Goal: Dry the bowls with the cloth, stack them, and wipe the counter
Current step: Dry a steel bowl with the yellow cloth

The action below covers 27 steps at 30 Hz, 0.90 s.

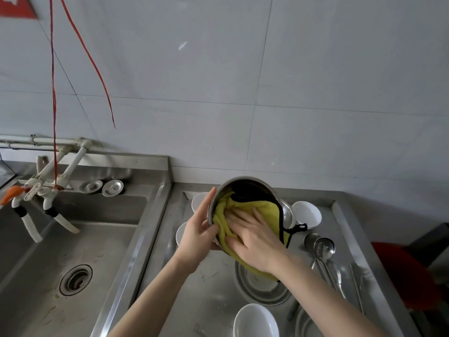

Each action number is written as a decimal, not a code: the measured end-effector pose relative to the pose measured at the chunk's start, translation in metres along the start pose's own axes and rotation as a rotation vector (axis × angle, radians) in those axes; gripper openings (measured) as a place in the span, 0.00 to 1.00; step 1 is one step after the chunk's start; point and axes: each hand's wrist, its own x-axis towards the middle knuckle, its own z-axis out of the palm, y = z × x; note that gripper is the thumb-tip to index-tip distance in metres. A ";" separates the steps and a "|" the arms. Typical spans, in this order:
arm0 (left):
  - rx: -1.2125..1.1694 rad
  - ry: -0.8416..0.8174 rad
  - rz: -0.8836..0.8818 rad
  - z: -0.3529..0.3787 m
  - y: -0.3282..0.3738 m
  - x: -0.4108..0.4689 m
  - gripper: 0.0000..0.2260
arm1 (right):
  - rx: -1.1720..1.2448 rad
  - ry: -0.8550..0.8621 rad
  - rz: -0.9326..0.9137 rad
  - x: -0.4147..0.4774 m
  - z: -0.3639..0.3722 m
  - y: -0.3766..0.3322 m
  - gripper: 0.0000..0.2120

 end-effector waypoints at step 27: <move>-0.070 0.130 0.086 0.004 0.014 0.009 0.35 | 0.120 0.166 0.137 -0.017 -0.001 -0.001 0.21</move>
